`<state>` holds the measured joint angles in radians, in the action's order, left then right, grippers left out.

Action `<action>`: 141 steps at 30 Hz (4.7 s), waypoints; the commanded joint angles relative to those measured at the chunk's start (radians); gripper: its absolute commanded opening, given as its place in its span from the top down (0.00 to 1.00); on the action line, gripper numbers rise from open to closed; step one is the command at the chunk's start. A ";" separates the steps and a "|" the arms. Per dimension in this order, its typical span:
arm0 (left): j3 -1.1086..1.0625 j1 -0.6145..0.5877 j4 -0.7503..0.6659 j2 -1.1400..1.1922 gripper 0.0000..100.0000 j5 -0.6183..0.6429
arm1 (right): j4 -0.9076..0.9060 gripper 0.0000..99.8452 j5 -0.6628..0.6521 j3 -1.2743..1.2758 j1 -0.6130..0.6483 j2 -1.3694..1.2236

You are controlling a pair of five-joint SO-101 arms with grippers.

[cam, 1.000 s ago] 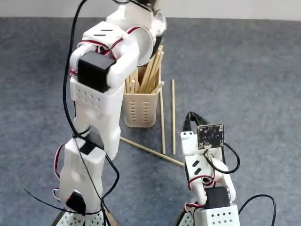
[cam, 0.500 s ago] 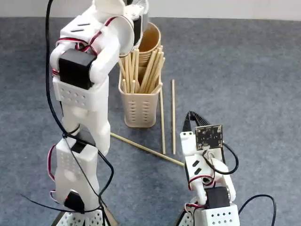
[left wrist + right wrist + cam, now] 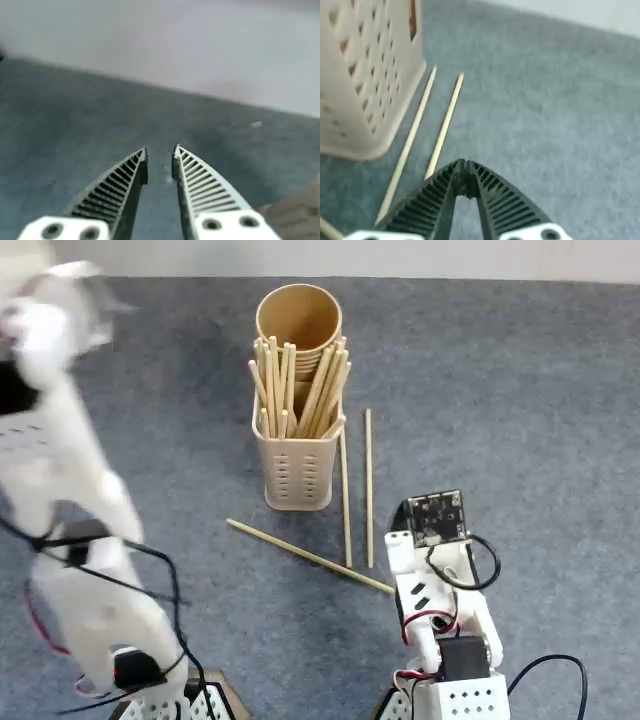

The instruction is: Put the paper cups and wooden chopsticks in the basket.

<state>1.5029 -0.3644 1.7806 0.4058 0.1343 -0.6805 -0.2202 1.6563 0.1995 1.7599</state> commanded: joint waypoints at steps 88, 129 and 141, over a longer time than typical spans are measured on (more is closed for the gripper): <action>-2.494 -0.102 -0.770 -1.148 0.82 -0.232 | 0.097 0.84 0.101 -0.816 0.050 -1.569; -2.519 -0.054 -0.775 -1.153 0.82 -0.232 | 0.205 0.73 -0.267 -0.808 0.050 -1.577; -2.519 -0.054 -0.775 -1.153 0.82 -0.232 | 0.275 0.73 -0.269 -0.691 0.099 -1.647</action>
<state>-1.0196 -0.4365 1.0180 -0.7219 -0.1082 -0.4150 -0.4733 0.9674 0.2823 0.1396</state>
